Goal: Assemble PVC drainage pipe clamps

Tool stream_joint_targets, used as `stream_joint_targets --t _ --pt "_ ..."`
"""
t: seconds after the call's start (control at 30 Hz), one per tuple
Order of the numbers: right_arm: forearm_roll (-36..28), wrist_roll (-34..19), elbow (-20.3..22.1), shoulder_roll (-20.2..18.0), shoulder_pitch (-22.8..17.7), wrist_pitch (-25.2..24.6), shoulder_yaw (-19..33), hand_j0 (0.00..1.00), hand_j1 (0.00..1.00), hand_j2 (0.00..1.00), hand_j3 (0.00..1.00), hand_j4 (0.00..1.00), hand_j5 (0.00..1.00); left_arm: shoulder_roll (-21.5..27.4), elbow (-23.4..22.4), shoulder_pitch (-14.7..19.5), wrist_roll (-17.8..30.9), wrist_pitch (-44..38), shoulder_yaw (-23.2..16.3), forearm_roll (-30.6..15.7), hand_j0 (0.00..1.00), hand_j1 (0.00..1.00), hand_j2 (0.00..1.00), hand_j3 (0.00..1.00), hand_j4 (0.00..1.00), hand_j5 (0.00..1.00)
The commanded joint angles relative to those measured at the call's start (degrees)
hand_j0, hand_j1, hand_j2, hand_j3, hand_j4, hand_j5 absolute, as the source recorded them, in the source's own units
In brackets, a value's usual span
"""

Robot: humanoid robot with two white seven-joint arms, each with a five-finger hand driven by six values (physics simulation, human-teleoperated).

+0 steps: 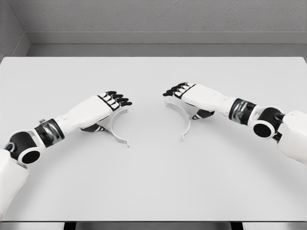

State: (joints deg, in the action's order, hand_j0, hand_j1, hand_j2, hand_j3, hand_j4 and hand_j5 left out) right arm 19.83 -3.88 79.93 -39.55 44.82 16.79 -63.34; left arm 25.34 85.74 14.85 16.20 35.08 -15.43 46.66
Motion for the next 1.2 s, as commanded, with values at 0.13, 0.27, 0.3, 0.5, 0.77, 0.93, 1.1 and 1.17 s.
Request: stream_joint_targets --t 0.13,0.27,0.3,0.5,0.77,0.93,1.1,1.17 --pt "-0.2 -0.1 1.3 0.3 -0.1 -0.1 0.0 1.00 1.00 1.00 1.00 1.00 1.00 -1.1 1.1 0.0 0.0 -0.1 0.0 -0.1 1.00 1.00 1.00 1.00 1.00 1.00" --pt "-0.5 0.1 3.5 -0.9 -0.2 0.2 0.7 1.00 1.00 1.00 1.00 1.00 1.00 -1.7 1.2 0.0 0.0 -0.1 0.0 0.0 1.00 1.00 1.00 1.00 1.00 1.00" --pt "-0.6 0.2 4.2 -1.5 -0.3 0.4 0.8 1.00 1.00 1.00 1.00 1.00 1.00 -1.7 1.2 -0.1 0.0 -0.1 0.0 0.0 1.00 1.00 1.00 1.00 1.00 1.00" --pt "-0.4 0.2 19.2 -13.0 -3.2 1.0 0.1 1.00 1.00 1.00 1.00 1.00 1.00 -1.7 1.6 -0.2 0.0 -0.1 0.0 -0.1 1.00 1.00 1.00 1.00 1.00 1.00" --pt "0.0 0.0 17.4 -7.8 -4.7 0.2 -0.4 1.00 1.00 1.00 1.00 1.00 1.00 -1.3 1.2 0.1 0.0 -0.1 0.8 -0.1 1.00 1.00 1.00 1.00 1.00 1.00" --pt "0.0 0.1 14.9 -6.1 -4.7 0.2 -0.4 1.00 1.00 1.00 1.00 1.00 1.00 0.6 -0.3 1.1 0.0 -0.1 1.7 -0.1 1.00 1.00 1.00 1.00 1.00 1.00" --pt "0.5 0.1 13.6 -5.4 -4.7 0.3 -0.4 1.00 1.00 1.00 1.00 1.00 1.00 0.0 -4.3 3.6 0.0 -0.1 0.9 0.0 1.00 1.00 1.00 1.00 1.00 1.00" --pt "0.6 0.1 13.6 -5.4 -4.7 0.3 -0.4 1.00 1.00 1.00 1.00 1.00 1.00 -0.6 -4.3 3.7 0.0 -0.1 0.5 0.0 1.00 1.00 1.00 1.00 1.00 1.00"
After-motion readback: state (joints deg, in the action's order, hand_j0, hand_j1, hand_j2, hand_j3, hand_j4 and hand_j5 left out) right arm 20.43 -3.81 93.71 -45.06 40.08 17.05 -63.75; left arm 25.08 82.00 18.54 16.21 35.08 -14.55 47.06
